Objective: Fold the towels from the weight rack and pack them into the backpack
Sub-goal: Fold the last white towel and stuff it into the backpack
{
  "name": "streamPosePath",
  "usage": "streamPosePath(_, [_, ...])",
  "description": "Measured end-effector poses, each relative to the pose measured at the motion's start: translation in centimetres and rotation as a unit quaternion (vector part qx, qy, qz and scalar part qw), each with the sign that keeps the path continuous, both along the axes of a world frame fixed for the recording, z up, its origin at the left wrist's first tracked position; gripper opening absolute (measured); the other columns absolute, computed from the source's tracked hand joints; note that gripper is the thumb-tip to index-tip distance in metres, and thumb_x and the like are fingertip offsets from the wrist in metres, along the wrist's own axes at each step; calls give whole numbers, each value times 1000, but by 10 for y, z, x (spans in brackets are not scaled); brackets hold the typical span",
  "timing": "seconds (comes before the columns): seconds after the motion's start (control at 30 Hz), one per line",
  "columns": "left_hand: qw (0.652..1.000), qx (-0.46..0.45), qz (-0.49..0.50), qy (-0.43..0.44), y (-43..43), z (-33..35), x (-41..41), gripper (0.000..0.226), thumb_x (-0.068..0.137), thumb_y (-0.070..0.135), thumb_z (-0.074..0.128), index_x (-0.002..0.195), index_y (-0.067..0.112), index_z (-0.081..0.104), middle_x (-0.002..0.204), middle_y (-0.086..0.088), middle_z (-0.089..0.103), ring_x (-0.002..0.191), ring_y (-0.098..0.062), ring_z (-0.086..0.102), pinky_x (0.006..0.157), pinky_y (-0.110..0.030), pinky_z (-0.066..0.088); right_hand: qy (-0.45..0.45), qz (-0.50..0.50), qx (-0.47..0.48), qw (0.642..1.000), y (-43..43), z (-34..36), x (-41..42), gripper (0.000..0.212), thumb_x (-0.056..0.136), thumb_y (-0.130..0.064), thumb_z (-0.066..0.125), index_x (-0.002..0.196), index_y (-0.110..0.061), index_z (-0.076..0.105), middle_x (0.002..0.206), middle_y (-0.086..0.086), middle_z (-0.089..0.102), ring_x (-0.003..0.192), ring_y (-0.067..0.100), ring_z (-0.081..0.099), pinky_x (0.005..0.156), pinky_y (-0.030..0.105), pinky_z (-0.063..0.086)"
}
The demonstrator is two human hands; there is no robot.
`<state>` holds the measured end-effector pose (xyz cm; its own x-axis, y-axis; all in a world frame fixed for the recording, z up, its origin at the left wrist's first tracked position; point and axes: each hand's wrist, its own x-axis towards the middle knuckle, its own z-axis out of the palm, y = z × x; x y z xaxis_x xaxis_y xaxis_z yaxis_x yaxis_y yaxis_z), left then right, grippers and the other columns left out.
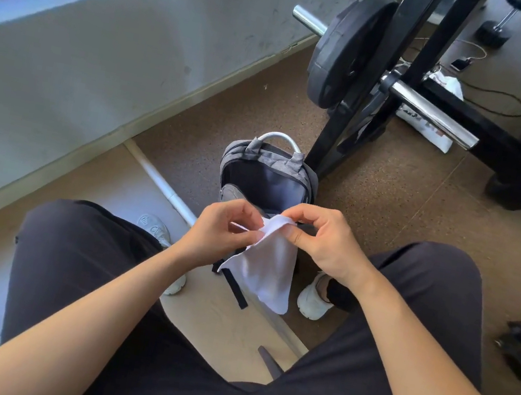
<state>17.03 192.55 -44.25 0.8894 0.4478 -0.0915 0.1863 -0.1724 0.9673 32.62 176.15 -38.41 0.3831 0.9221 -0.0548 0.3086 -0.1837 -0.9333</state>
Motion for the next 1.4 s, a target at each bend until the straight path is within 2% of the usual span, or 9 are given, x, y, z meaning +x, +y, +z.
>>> streamPosePath(0.2, [993, 115, 36, 4, 2, -8, 2, 27, 87, 0, 68, 78, 24, 59, 83, 0, 75, 75, -28, 69, 72, -47, 58, 74, -52, 37, 995, -6, -1, 11, 16, 97, -15, 64, 108, -5, 70, 97, 19, 69, 87, 20, 63, 81, 28, 51])
streamPosePath(0.37, [984, 179, -14, -7, -2, -5, 1, 35, 87, -7, 63, 96, 21, 82, 86, 28, 72, 74, -2, 63, 72, -15, 46, 68, -91, 41, 993, -10, 0, 15, 13, 99, -15, 62, 106, -6, 69, 84, 5, 68, 80, 10, 63, 74, 21, 51])
streamPosePath(0.47, [985, 159, -65, 7, -6, -2, 1, 31, 80, 19, 57, 96, 17, 83, 97, 23, 72, 92, -1, 64, 81, -13, 44, 68, -108, 55, 990, -9, 2, 13, 12, 99, -15, 62, 105, -8, 69, 87, 9, 68, 82, 13, 62, 76, 25, 50])
streamPosePath(0.57, [966, 230, -113, 22, -8, -4, 4, 28, 83, 35, 60, 95, 22, 82, 96, 15, 69, 93, -5, 59, 83, -20, 45, 91, -125, 90, 984, -9, 3, 14, 12, 99, -18, 63, 104, -9, 68, 91, 25, 64, 84, 23, 59, 78, 34, 47])
streamPosePath(0.67, [942, 291, -160, 56, -8, -14, 3, 26, 93, 47, 60, 101, 31, 79, 99, 13, 64, 94, -11, 57, 83, -32, 49, 179, -142, 131, 965, -9, 9, 15, 10, 96, -21, 64, 102, -14, 69, 90, 18, 63, 88, 26, 57, 82, 36, 45])
streamPosePath(0.87, [928, 319, -178, 66, -16, -26, 5, 14, 99, 38, 62, 98, 31, 74, 86, 17, 48, 81, -10, 49, 66, -28, 42, 273, -159, 153, 936, -7, 24, 18, 15, 92, -25, 60, 104, -20, 69, 93, -2, 70, 92, 12, 64, 87, 30, 51])
streamPosePath(1.07, [915, 370, -122, 103, -15, -32, 2, 42, 98, 44, 42, 83, 13, 66, 75, -3, 53, 67, -26, 51, 54, -33, 37, 272, -189, 163, 929, -10, 27, 24, 14, 101, -16, 53, 106, -19, 65, 93, -6, 71, 92, 9, 65, 85, 28, 54])
streamPosePath(1.27, [904, 411, -11, 116, -2, -25, -2, 33, 87, 33, 78, 63, 14, 66, 57, 3, 52, 53, -22, 48, 51, -26, 31, 220, -324, 150, 908, -18, 11, 46, 16, 102, -20, 55, 96, -23, 70, 92, 0, 64, 91, 16, 60, 85, 36, 49])
streamPosePath(1.4, [920, 384, 52, 56, 3, -15, -6, 18, 78, 30, 90, 70, 21, 76, 62, 8, 59, 55, -15, 55, 54, -15, 35, 179, -425, 102, 881, -22, -3, 64, 13, 100, -21, 57, 99, -20, 70, 99, 5, 65, 100, 21, 61, 91, 37, 49])
